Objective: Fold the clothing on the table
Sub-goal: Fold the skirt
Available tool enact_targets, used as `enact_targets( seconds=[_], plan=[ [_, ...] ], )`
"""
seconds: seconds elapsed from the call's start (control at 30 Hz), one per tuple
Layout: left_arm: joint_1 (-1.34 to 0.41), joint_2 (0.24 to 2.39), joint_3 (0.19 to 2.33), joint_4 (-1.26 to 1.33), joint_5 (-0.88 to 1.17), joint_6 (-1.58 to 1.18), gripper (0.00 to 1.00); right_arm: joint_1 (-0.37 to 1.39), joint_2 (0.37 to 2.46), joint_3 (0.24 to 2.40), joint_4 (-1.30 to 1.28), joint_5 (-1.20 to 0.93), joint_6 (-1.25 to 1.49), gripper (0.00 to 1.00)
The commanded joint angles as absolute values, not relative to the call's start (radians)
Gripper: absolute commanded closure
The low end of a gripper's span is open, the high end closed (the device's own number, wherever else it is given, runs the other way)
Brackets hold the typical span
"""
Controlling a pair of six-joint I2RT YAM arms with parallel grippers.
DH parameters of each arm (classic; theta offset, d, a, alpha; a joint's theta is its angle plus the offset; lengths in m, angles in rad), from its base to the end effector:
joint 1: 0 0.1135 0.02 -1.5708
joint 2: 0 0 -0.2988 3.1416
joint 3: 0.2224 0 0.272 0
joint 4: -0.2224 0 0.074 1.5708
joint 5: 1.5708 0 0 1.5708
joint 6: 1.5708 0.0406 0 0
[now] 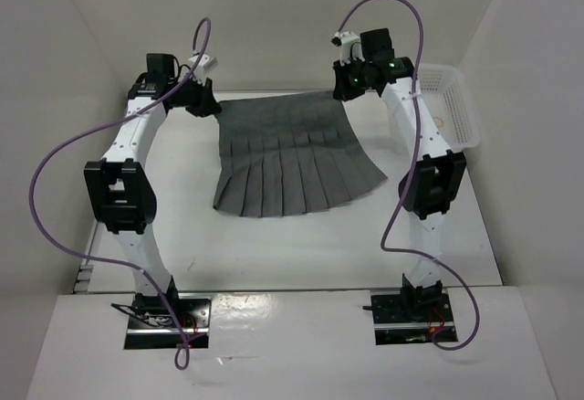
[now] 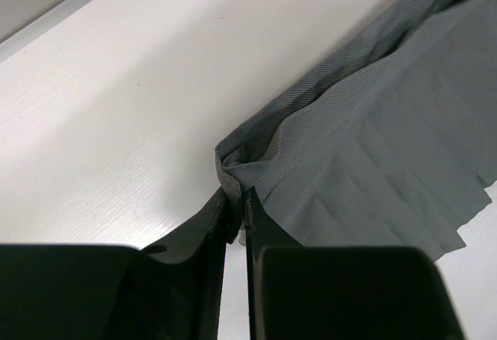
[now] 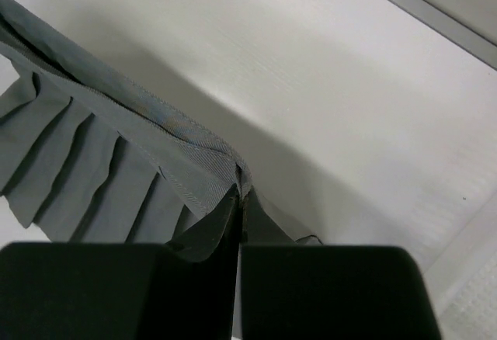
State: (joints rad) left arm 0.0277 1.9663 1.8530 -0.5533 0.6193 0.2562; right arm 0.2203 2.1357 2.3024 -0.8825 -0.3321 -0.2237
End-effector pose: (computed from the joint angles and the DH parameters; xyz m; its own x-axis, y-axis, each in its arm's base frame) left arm 0.4901 -0.0100 0.3527 -0.4881 0.1929 -0.8512 0.5760 0.8040 -0.1480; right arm 0.5011 0.1258 0.3953 -0.5253 -0.3325 -0.7832 -0.5776 0.8153 0.0412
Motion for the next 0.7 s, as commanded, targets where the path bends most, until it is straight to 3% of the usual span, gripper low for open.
enact_targets(
  seconds=[0.0,0.37,0.67],
  plan=[
    [0.057,1.876,1.786,-0.515,0.539,0.268,1.0,0.228,2.014,2.174,-0.831,-0.253,-0.27,1.0],
    [0.037,1.691,1.54,-0.569,0.537,0.336,1.0,0.238,1.778,1.795,-0.753,-0.153,-0.365,1.0],
    [0.006,1.58,1.46,-0.843,0.594,0.563,1.0,0.238,1.72,1.762,-0.914,-0.196,-0.518,1.0]
  ],
)
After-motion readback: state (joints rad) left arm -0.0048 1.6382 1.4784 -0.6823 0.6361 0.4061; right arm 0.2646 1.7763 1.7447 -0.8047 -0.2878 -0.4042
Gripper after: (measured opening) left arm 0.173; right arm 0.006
